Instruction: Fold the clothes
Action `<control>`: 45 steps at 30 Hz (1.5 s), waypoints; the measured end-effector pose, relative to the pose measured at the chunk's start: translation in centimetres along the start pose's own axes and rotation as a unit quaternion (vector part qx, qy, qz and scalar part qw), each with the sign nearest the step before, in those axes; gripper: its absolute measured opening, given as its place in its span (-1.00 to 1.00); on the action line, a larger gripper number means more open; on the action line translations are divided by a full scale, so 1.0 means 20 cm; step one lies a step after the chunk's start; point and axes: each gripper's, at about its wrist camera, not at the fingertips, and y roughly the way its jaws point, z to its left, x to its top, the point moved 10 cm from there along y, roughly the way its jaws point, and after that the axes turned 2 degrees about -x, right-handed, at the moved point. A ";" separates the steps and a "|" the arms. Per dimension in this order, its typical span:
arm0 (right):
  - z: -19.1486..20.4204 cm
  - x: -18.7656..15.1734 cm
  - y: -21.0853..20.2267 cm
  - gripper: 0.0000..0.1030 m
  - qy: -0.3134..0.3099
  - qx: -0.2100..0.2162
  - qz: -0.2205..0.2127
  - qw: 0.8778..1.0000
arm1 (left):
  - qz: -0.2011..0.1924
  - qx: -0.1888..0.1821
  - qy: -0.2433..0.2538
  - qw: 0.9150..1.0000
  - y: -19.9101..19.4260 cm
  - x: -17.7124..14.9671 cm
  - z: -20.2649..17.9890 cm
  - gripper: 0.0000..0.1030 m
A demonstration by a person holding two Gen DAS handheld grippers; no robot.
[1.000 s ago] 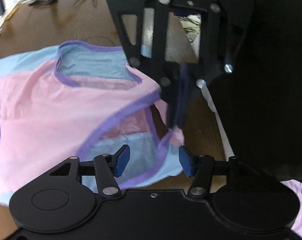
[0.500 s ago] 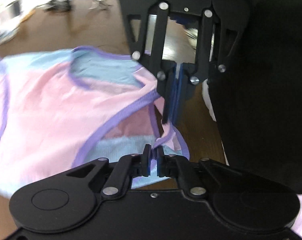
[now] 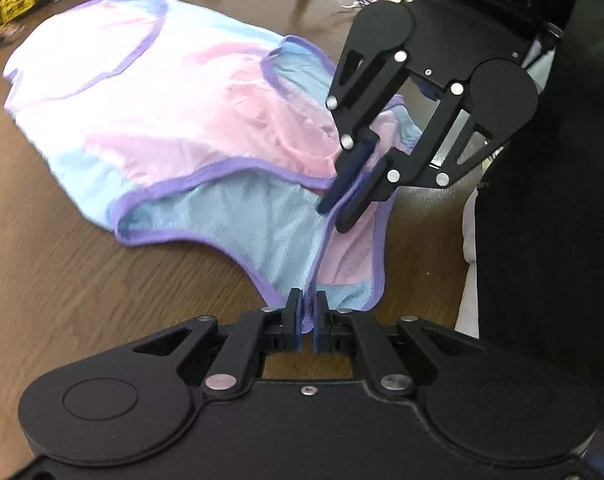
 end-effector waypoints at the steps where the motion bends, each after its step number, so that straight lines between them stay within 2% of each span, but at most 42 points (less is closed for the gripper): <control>1: -0.01 0.02 -0.02 -0.58 0.007 -0.007 -0.008 1.000 | -0.004 0.004 -0.010 1.000 0.00 -0.01 0.02 -0.90; 4: -0.05 0.04 -0.10 -0.45 0.028 -0.024 -0.030 0.999 | -0.011 0.009 -0.035 0.999 -0.01 -0.04 0.05 -0.90; 7: -0.16 -0.01 -0.24 -0.44 0.068 -0.061 -0.040 0.995 | -0.019 0.009 -0.071 0.997 -0.01 -0.06 0.11 -0.90; 10: -0.21 -0.17 -0.34 -0.44 0.100 -0.083 -0.020 0.991 | -0.025 0.006 -0.094 0.995 0.00 -0.07 0.14 -0.90; 14: -0.20 -0.43 -0.40 -0.47 0.123 -0.094 0.019 0.988 | -0.019 0.005 -0.087 0.996 0.07 0.00 -0.01 -0.90; 16: -0.20 -0.53 -0.43 -0.54 0.127 -0.095 0.027 0.987 | -0.016 0.004 -0.084 0.996 -0.01 -0.06 -0.04 -0.90; 17: -0.19 -0.56 -0.43 -0.74 0.134 -0.097 0.030 0.986 | -0.014 0.004 -0.083 0.996 0.00 -0.07 -0.04 -0.90; 19: -0.18 -0.62 -0.43 -0.77 0.135 -0.096 0.035 0.986 | -0.010 0.005 -0.081 0.997 0.01 -0.09 -0.05 -0.90; 23: -0.13 -0.68 -0.50 -0.77 0.152 -0.109 0.013 0.982 | -0.004 0.012 -0.079 0.997 0.04 -0.09 -0.07 -0.90; 26: -0.09 -0.71 -0.53 -0.63 0.170 -0.115 0.012 0.979 | 0.001 0.014 -0.074 0.997 0.04 -0.08 -0.09 -0.90; 28: -0.08 -0.68 -0.55 -0.50 0.178 -0.102 0.003 0.979 | 0.003 0.013 -0.070 0.997 0.03 -0.09 -0.10 -0.90; 30: -0.08 -0.64 -0.57 -0.51 0.188 -0.099 -0.012 0.977 | 0.005 0.012 -0.073 0.997 0.02 -0.09 -0.10 -0.90; 31: -0.10 -0.62 -0.56 -0.58 0.192 -0.102 -0.018 0.976 | 0.006 0.012 -0.074 0.997 0.02 -0.09 -0.10 -0.90; 32: -0.13 -0.61 -0.53 -0.82 0.195 -0.111 -0.010 0.974 | 0.007 0.015 -0.075 0.997 0.02 -0.09 -0.10 -0.90; 34: -0.13 -0.62 -0.53 -0.93 0.186 -0.112 -0.005 0.976 | 0.005 0.017 -0.088 0.996 0.02 -0.09 -0.09 -0.90; 37: -0.13 -0.71 -0.54 -0.93 0.187 -0.113 0.010 0.976 | -0.001 0.017 -0.112 0.994 0.02 -0.09 -0.09 -0.87; 39: -0.12 -0.75 -0.57 -0.88 0.197 -0.111 0.014 0.974 | 0.007 0.024 -0.112 0.993 0.02 -0.09 -0.09 -0.75; 41: -0.13 -0.70 -0.61 -0.58 0.202 -0.113 0.005 0.973 | 0.018 0.020 -0.091 0.995 -0.02 -0.08 -0.11 -0.23; 43: -0.14 -0.65 -0.63 -0.57 0.202 -0.117 -0.008 0.972 | 0.003 0.015 -0.068 0.998 -0.09 -0.03 -0.11 0.04; 45: -0.22 -0.55 -0.64 -0.56 0.203 -0.137 -0.034 0.969 | -0.014 0.031 -0.054 0.998 -0.15 0.04 -0.05 0.07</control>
